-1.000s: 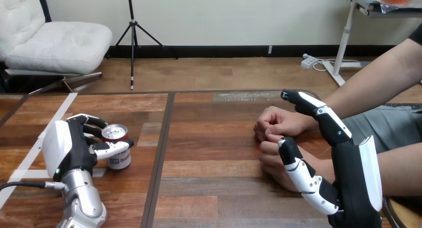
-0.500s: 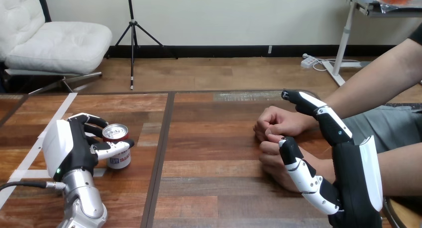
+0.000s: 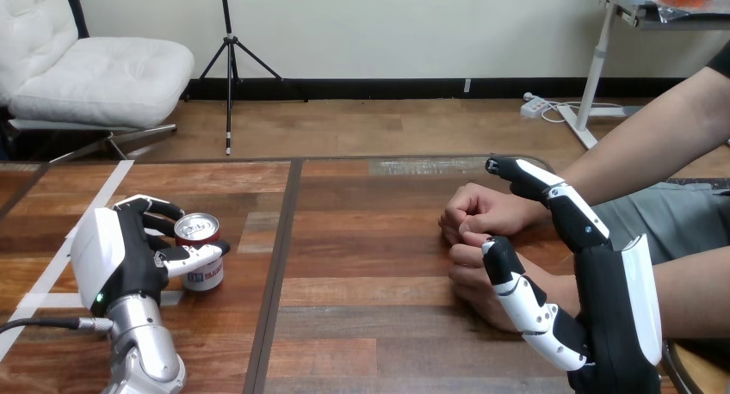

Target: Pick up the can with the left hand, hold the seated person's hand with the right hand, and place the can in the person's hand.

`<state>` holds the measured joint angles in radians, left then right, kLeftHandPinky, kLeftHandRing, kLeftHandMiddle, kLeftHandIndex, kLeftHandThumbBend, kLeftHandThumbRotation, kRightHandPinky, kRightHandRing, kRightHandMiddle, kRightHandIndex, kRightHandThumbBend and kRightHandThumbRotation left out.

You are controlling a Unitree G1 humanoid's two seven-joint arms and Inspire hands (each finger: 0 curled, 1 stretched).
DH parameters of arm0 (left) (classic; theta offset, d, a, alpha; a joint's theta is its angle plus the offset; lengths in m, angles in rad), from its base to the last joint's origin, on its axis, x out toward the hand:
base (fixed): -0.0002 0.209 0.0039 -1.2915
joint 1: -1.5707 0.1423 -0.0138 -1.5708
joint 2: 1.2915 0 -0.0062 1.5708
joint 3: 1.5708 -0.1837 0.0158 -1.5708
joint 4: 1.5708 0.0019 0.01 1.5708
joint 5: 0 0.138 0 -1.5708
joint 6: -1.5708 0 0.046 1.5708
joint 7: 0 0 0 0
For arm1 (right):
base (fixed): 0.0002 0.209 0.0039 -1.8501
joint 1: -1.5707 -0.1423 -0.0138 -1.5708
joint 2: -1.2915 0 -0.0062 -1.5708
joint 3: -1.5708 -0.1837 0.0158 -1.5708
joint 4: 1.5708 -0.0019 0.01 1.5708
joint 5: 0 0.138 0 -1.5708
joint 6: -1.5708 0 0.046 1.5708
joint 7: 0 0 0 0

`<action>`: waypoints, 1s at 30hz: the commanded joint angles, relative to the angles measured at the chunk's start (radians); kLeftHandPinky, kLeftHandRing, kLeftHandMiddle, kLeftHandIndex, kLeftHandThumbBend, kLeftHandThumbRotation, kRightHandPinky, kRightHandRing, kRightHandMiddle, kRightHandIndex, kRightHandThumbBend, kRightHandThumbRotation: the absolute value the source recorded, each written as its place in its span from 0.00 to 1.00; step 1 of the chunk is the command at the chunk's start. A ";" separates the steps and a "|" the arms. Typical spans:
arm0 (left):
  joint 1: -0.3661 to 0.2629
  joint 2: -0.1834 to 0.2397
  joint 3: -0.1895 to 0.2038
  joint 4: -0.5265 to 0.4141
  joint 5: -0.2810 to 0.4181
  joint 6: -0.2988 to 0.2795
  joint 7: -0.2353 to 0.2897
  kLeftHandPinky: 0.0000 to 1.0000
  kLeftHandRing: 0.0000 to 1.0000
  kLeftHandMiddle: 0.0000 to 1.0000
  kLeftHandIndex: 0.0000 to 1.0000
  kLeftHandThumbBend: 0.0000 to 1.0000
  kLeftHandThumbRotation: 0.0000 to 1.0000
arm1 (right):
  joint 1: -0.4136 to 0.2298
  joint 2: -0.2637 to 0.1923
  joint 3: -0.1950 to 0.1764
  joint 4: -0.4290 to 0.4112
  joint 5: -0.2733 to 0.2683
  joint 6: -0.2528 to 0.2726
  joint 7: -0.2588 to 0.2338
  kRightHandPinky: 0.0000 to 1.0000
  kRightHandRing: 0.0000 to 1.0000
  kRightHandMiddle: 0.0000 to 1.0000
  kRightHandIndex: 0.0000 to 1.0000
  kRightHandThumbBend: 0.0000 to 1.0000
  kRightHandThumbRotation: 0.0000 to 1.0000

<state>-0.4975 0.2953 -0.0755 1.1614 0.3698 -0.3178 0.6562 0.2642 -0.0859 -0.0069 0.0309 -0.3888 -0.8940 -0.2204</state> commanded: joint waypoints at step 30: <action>0.127 -0.047 0.045 -0.416 -0.109 -0.182 -0.114 0.39 0.41 0.45 0.47 0.78 0.00 | -0.043 -0.001 -0.007 -0.012 0.002 -0.017 -0.012 0.77 0.80 0.80 0.76 0.45 0.67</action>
<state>-0.3559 0.2620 -0.0455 0.9047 0.2798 -0.4509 0.5635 0.2646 -0.0853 -0.0081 0.0309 -0.3905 -0.8940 -0.2213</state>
